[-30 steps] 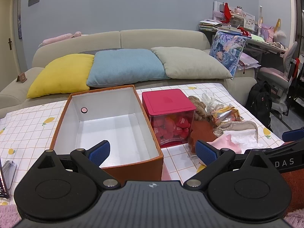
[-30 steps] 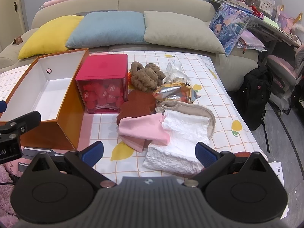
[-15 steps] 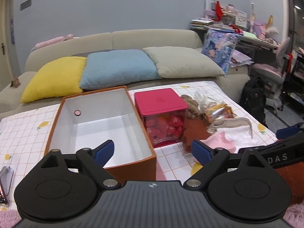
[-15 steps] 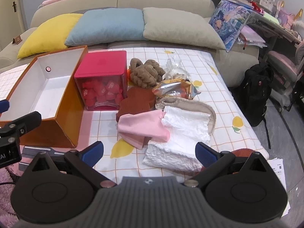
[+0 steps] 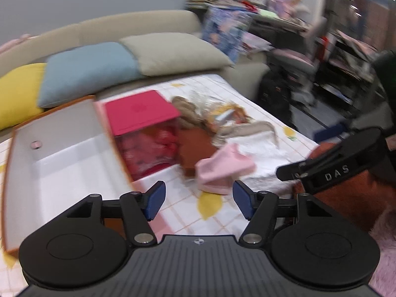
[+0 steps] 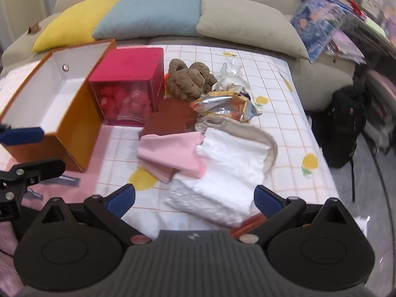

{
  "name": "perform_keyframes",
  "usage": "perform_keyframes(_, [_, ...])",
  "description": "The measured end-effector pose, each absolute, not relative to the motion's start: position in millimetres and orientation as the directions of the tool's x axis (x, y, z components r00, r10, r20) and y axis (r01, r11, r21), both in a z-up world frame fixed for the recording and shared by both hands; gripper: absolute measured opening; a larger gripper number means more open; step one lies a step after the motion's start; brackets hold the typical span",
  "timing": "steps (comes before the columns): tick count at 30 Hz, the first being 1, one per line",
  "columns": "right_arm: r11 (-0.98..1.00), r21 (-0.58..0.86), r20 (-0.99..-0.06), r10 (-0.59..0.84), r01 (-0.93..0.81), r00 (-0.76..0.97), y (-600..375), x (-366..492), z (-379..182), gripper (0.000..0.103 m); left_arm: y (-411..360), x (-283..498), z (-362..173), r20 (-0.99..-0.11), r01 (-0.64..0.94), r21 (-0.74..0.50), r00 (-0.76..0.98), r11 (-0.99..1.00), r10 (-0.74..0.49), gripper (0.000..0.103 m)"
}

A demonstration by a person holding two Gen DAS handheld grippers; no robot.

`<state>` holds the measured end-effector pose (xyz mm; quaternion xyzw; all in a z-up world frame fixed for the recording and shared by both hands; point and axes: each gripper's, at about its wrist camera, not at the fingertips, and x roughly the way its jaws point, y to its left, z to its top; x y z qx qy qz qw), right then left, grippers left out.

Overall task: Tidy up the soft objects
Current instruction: 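Grasp the pink cloth with the left tool while the right tool grasps the crumpled white cloth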

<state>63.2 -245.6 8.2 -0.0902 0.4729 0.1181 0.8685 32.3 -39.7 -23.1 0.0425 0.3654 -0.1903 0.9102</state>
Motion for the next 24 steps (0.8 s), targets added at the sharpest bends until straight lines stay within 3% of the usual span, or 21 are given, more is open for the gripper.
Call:
perform_keyframes(4, [0.925,-0.075,-0.849,0.137,-0.373,0.51,-257,76,0,0.1,-56,56,-30,-0.705,0.43,-0.089,0.61,0.898,-0.361,0.074])
perform_keyframes(10, [0.877,-0.107,-0.875,0.141,-0.468,0.463,-264,100,-27,0.1,-72,97,-54,-0.752,0.346,-0.2,0.545,0.917,-0.37,0.074])
perform_keyframes(18, [0.742,-0.14,-0.901,0.18,-0.656,0.396,-259,127,-55,0.1,-85,137,-102,-0.831,0.279,-0.174,0.473,0.945,-0.293,0.074])
perform_keyframes(24, [0.616,-0.155,-0.93,0.171,-0.772,0.324,-251,142,-76,0.1,-79,145,-109,-0.821,0.234,-0.277,0.447,0.932,-0.356,0.073])
